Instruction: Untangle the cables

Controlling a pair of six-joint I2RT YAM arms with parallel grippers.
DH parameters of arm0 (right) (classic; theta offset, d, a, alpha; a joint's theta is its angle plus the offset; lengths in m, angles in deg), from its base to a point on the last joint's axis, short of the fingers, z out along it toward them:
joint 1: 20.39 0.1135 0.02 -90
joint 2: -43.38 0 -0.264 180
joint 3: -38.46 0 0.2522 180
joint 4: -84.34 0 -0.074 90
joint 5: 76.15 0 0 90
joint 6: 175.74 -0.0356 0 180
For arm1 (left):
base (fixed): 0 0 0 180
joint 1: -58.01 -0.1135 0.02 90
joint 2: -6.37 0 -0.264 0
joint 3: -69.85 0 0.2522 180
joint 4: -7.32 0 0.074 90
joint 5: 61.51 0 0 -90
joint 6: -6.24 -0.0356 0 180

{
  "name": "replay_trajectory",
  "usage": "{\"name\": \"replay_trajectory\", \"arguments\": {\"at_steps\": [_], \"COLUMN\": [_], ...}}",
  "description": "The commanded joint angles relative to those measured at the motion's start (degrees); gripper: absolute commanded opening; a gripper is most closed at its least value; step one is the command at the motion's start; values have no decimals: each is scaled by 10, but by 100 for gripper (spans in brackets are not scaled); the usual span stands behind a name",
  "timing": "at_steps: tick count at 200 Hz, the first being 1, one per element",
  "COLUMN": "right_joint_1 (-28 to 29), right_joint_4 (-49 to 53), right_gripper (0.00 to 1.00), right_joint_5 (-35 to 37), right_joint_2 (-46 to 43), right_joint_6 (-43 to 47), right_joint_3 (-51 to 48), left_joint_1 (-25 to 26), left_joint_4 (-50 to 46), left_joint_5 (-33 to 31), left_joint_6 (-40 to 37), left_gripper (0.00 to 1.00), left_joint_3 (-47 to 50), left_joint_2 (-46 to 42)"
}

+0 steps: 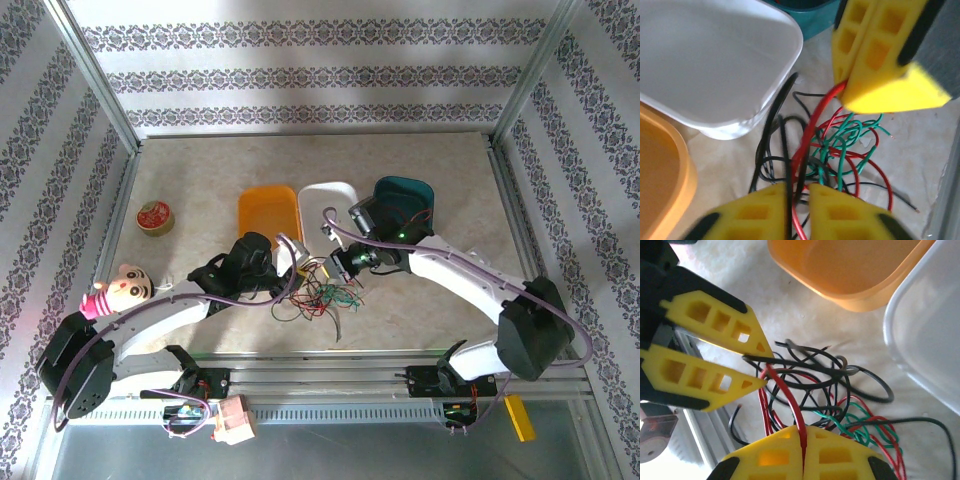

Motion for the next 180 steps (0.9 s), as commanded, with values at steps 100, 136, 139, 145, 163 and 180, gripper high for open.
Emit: {"name": "replay_trajectory", "arguments": {"at_steps": [100, 136, 139, 145, 163, 180], "right_joint_1": [-26, -34, -36, -39, -55, -72], "right_joint_4": [-39, -59, -63, -70, -92, -107], "right_gripper": [0, 0, 0, 0, 0, 0], "right_joint_5": [-20, 58, 65, 77, 93, 91], "right_joint_2": [-120, -168, -174, -188, -220, -240], "right_joint_6": [-81, -94, -96, -100, -118, -137], "right_joint_3": [38, 49, 49, 48, 49, 56], "left_joint_1": [9, 12, 13, 12, 13, 15], "left_joint_4": [147, 149, 149, 150, 159, 169], "left_joint_5": [7, 2, 1, 1, -5, -11], "left_joint_6": [120, 121, 122, 122, 127, 132], "left_gripper": [53, 49, 49, 50, 49, 46], "left_joint_3": [31, 29, 30, 32, 40, 45], "left_joint_2": [74, 98, 99, 101, 106, 116]}}
